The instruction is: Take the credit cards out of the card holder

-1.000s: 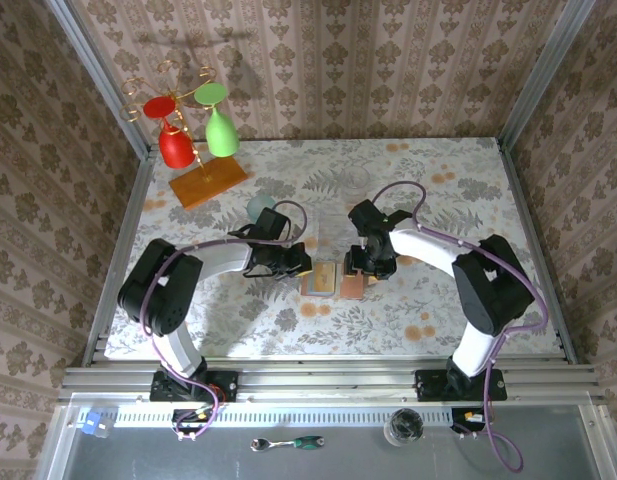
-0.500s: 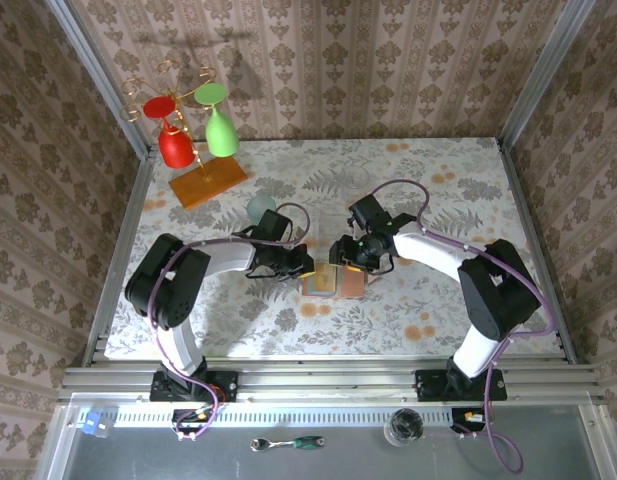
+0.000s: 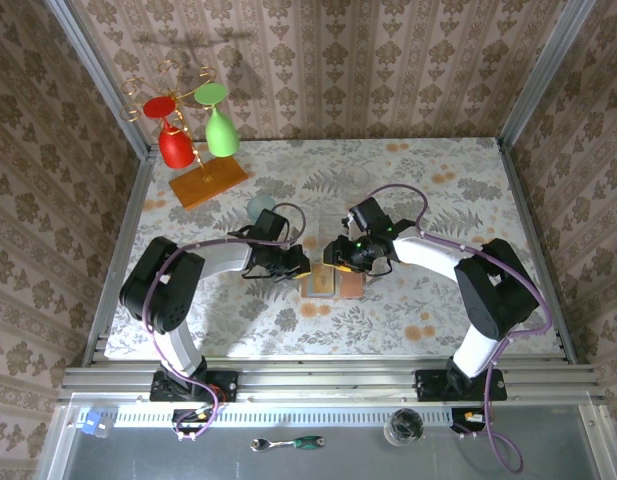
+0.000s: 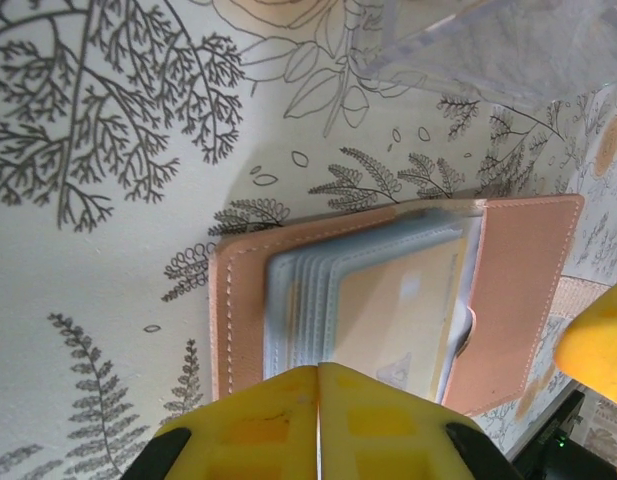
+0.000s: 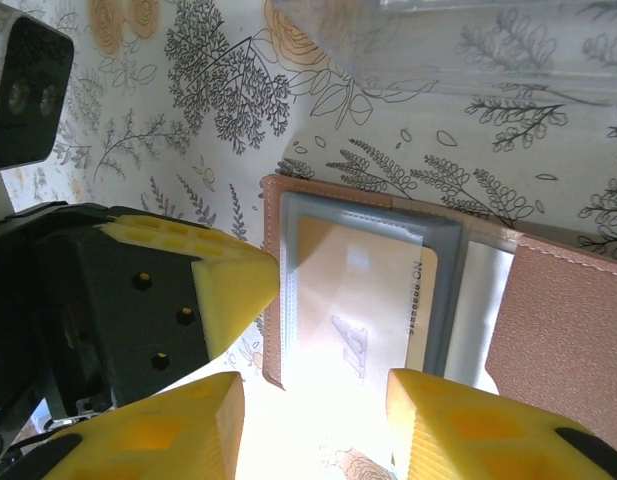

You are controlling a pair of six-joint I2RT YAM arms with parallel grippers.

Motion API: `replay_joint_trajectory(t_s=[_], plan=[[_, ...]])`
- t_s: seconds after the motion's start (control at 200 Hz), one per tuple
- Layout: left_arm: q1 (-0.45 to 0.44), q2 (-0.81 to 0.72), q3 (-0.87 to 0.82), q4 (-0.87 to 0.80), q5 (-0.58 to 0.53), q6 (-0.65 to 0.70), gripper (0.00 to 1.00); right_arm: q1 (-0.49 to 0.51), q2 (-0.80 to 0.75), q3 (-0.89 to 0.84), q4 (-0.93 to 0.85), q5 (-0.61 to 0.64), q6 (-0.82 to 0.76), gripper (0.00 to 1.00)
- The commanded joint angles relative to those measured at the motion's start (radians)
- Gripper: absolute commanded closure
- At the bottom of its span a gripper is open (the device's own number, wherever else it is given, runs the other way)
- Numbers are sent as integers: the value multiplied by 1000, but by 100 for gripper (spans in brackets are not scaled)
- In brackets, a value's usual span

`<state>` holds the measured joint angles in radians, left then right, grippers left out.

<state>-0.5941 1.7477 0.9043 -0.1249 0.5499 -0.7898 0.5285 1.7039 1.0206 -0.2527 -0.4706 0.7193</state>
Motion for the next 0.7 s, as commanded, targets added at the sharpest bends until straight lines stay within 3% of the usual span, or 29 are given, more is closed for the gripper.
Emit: replay_joint_trajectory(t_s=[0.0, 0.265, 0.695], plan=[[-22, -42, 14, -36, -6, 10, 92, 7, 19, -22, 36, -43, 16, 59], [-40, -38, -49, 78, 33, -43, 94, 7, 51, -34, 60, -79, 22, 60], [-24, -4, -64, 25, -8, -23, 96, 7, 89, -45, 75, -92, 22, 62]])
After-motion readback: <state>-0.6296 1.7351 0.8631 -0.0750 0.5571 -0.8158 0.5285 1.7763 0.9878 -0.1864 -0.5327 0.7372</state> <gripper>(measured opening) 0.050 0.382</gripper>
